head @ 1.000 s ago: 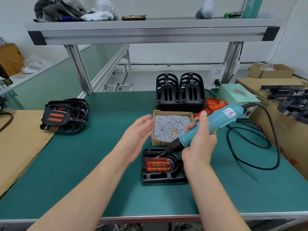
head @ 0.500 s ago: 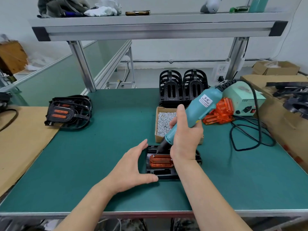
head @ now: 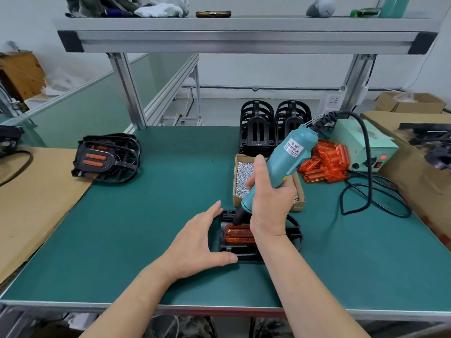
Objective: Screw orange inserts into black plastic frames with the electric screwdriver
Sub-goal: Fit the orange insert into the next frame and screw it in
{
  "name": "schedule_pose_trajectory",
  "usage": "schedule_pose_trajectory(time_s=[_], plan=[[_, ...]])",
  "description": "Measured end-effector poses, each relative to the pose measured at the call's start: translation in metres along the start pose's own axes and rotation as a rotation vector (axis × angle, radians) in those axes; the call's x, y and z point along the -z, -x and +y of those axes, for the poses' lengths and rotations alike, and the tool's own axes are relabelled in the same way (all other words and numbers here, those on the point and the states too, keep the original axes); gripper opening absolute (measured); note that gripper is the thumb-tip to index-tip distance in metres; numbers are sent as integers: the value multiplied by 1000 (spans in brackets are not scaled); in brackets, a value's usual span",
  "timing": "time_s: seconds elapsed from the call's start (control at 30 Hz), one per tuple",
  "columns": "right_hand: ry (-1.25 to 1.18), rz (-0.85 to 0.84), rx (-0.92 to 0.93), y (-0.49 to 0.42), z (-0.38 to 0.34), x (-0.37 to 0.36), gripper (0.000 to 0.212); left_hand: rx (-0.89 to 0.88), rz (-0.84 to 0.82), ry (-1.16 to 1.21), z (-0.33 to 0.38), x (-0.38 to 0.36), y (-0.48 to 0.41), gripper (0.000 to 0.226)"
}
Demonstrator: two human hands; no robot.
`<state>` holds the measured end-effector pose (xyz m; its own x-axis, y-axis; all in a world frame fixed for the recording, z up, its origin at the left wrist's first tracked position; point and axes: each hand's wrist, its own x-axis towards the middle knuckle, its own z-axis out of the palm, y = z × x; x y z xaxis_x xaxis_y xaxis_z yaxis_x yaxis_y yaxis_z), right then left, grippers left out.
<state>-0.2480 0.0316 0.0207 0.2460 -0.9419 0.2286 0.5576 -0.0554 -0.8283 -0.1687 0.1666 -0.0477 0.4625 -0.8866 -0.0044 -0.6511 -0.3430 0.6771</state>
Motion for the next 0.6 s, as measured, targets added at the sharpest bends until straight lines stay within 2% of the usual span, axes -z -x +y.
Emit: schedule_pose_trajectory(time_s=[0.27,0.43,0.6], plan=[[66,-81,4,0,4,-2,24,-2,6,-3,0,0,-1,126],[108,-193,1,-2,7,-5,43,7,10,4,-1,-1,-1,128],[131,-262,-16,-6,9,-5,37,10,17,6,-2,-1,-1,128]])
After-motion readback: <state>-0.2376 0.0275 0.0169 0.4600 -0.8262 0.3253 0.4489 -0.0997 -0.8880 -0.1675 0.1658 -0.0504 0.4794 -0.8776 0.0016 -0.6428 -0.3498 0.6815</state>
